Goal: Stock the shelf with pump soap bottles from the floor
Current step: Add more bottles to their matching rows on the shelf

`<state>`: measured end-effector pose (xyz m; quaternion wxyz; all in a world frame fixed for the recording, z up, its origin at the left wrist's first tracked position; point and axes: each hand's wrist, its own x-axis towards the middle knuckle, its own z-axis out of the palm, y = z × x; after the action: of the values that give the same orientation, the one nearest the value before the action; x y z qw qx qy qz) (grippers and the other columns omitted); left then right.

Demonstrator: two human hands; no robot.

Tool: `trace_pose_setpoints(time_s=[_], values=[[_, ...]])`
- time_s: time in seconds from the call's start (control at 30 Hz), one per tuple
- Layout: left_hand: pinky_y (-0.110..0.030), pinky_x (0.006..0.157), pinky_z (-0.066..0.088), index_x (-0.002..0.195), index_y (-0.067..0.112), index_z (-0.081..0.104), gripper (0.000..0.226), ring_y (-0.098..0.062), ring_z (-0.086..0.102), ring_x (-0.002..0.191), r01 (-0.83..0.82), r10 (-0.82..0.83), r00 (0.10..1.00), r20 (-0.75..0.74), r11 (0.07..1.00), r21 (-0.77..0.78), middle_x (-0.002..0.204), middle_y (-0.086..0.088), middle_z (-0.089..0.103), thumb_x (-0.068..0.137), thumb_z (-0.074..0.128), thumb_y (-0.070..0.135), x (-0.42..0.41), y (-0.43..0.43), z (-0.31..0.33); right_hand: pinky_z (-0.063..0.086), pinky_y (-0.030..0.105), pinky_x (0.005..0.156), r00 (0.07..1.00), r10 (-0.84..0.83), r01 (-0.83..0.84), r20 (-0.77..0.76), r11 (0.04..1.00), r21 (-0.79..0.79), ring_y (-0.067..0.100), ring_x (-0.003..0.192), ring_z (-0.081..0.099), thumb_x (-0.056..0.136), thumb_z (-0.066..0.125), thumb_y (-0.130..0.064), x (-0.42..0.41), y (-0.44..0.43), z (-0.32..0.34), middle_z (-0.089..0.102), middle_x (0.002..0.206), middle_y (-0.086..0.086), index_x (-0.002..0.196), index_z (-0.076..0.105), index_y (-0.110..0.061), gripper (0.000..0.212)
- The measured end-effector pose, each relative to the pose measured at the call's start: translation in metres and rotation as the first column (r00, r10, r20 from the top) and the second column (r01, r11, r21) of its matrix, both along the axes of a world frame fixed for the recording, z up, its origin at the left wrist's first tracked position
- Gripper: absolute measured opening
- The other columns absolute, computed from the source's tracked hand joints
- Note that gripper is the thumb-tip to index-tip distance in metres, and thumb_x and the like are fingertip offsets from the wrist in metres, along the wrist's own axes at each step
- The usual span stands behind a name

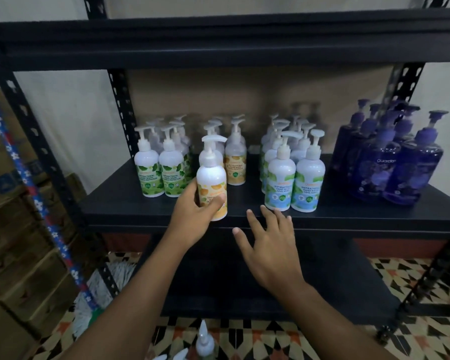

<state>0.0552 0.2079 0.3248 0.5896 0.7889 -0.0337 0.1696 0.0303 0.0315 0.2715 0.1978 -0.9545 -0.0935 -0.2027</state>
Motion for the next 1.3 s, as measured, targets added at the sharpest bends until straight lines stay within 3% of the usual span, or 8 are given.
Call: trace_pose_setpoints(time_s=[0.1, 0.13, 0.3, 0.47, 0.6, 0.9, 1.1, 1.3], values=[[-0.041, 0.1, 0.054, 0.137, 0.043, 0.054, 0.068, -0.01, 0.063, 0.117, -0.03, 0.034, 0.999, -0.042, 0.997, 0.076, 0.129, 0.007, 0.064, 0.074, 0.075, 0.06, 0.009, -0.001, -0.003, -0.006, 0.045, 0.124, 0.999, -0.03, 0.031, -0.028, 0.999, 0.02, 0.028, 0.155, 0.003, 0.095, 0.015, -0.071, -0.001, 0.001, -0.001, 0.023, 0.165, 0.007, 0.156, 0.034, -0.031, 0.075], [-0.04, 0.1, 0.054, 0.137, 0.042, 0.054, 0.071, -0.01, 0.063, 0.116, -0.034, 0.038, 0.998, -0.047, 0.996, 0.076, 0.128, 0.008, 0.063, 0.072, 0.077, 0.06, 0.01, -0.001, -0.004, -0.006, 0.045, 0.124, 0.999, -0.031, 0.031, -0.038, 0.999, 0.021, 0.028, 0.155, 0.001, 0.097, 0.018, -0.07, -0.001, 0.001, -0.001, 0.021, 0.165, 0.007, 0.157, 0.033, -0.032, 0.073], [-0.019, 0.085, 0.053, 0.128, 0.02, 0.057, 0.062, 0.003, 0.064, 0.101, -0.126, 0.127, 0.992, -0.024, 0.991, 0.041, 0.116, 0.011, 0.067, 0.074, 0.09, 0.024, 0.009, -0.003, -0.017, -0.008, 0.048, 0.123, 0.998, -0.04, 0.042, -0.056, 0.999, 0.035, 0.029, 0.155, -0.004, 0.1, 0.027, -0.067, -0.002, 0.002, 0.0, 0.019, 0.167, 0.005, 0.158, 0.029, -0.034, 0.066], [-0.036, 0.09, 0.06, 0.125, 0.027, 0.063, 0.069, -0.008, 0.069, 0.099, -0.166, 0.169, 0.986, -0.002, 0.975, 0.147, 0.119, 0.001, 0.066, 0.064, 0.086, 0.049, 0.02, -0.016, -0.017, -0.006, 0.051, 0.123, 0.998, -0.042, 0.044, -0.052, 0.999, 0.019, 0.029, 0.155, -0.003, 0.096, 0.023, -0.068, -0.002, -0.001, -0.001, 0.02, 0.166, 0.005, 0.158, 0.029, -0.034, 0.07], [-0.026, 0.085, 0.057, 0.117, 0.018, 0.057, 0.056, -0.011, 0.068, 0.099, -0.196, 0.199, 0.98, -0.015, 0.975, 0.108, 0.112, 0.004, 0.067, 0.073, 0.091, 0.027, 0.031, -0.028, -0.016, -0.006, 0.052, 0.123, 0.998, -0.044, 0.046, -0.055, 0.998, 0.035, 0.029, 0.155, -0.003, 0.099, 0.033, -0.064, -0.001, -0.005, -0.001, 0.02, 0.166, 0.003, 0.157, 0.031, -0.033, 0.066], [-0.036, 0.078, 0.059, 0.102, 0.017, 0.061, 0.045, -0.018, 0.067, 0.089, -0.37, 0.367, 0.929, 0.049, 0.914, 0.164, 0.107, -0.005, 0.065, 0.072, 0.089, 0.035, 0.055, -0.055, -0.017, 0.001, 0.056, 0.122, 0.999, -0.032, 0.033, -0.016, 0.999, 0.03, 0.032, 0.155, 0.004, 0.091, 0.02, -0.07, 0.0, -0.008, -0.006, 0.027, 0.163, 0.006, 0.155, 0.036, -0.031, 0.077], [-0.035, 0.076, 0.055, 0.103, 0.011, 0.064, 0.039, -0.021, 0.065, 0.091, -0.442, 0.444, 0.896, 0.03, 0.88, 0.175, 0.103, -0.006, 0.066, 0.078, 0.085, 0.033, 0.062, -0.063, -0.014, 0.004, 0.057, 0.122, 1.0, -0.023, 0.023, -0.022, 0.999, 0.039, 0.032, 0.154, 0.006, 0.097, 0.04, -0.063, 0.003, -0.01, -0.008, 0.028, 0.163, 0.007, 0.155, 0.038, -0.031, 0.066], [-0.04, 0.079, 0.058, 0.103, 0.013, 0.066, 0.037, -0.023, 0.067, 0.093, -0.47, 0.476, 0.879, 0.02, 0.86, 0.2, 0.104, -0.005, 0.069, 0.079, 0.084, 0.035, 0.069, -0.066, -0.014, 0.007, 0.06, 0.121, 1.0, -0.01, 0.011, -0.014, 0.999, 0.037, 0.033, 0.154, 0.01, 0.097, 0.042, -0.062, 0.003, -0.013, -0.01, 0.03, 0.162, 0.007, 0.154, 0.039, -0.03, 0.066]])
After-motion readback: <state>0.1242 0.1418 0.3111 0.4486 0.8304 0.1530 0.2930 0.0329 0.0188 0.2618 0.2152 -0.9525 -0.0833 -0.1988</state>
